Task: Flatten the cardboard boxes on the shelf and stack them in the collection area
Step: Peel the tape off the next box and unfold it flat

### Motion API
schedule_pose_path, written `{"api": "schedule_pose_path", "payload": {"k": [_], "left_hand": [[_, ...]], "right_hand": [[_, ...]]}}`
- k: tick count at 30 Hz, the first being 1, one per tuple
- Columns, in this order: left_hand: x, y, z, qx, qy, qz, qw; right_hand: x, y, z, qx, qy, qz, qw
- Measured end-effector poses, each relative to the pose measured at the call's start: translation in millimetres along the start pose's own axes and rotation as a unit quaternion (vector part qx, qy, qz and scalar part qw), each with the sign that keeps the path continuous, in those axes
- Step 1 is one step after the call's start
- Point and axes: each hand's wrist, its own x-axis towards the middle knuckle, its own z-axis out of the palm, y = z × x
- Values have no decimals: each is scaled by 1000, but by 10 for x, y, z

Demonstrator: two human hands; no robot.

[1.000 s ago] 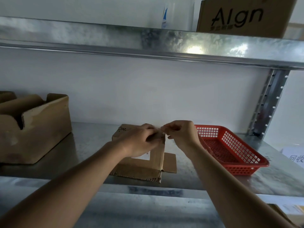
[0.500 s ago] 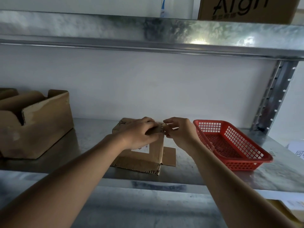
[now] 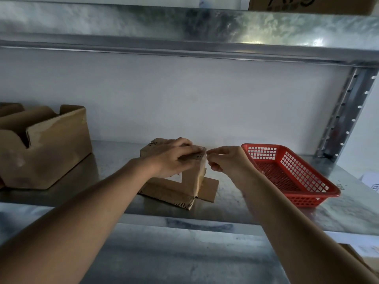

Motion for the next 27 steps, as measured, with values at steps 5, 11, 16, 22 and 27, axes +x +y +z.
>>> {"api": "schedule_pose_path", "payload": {"k": [5, 11, 16, 22, 27], "left_hand": [[-13, 29, -1, 5, -6, -13, 1000], [4, 50, -17, -1, -8, -22, 1000], [-2, 45, -10, 0, -5, -17, 1000], [17, 39, 3, 6, 0, -13, 1000], [15, 47, 9, 16, 2, -9, 1000]], "right_hand": [[-15, 161, 90, 66, 39, -8, 997], [-22, 259, 115, 19, 24, -45, 998], [-21, 264, 155, 56, 39, -58, 996], [-30, 318, 211, 46, 58, -84, 994], [-63, 329, 271, 183, 59, -13, 981]]}}
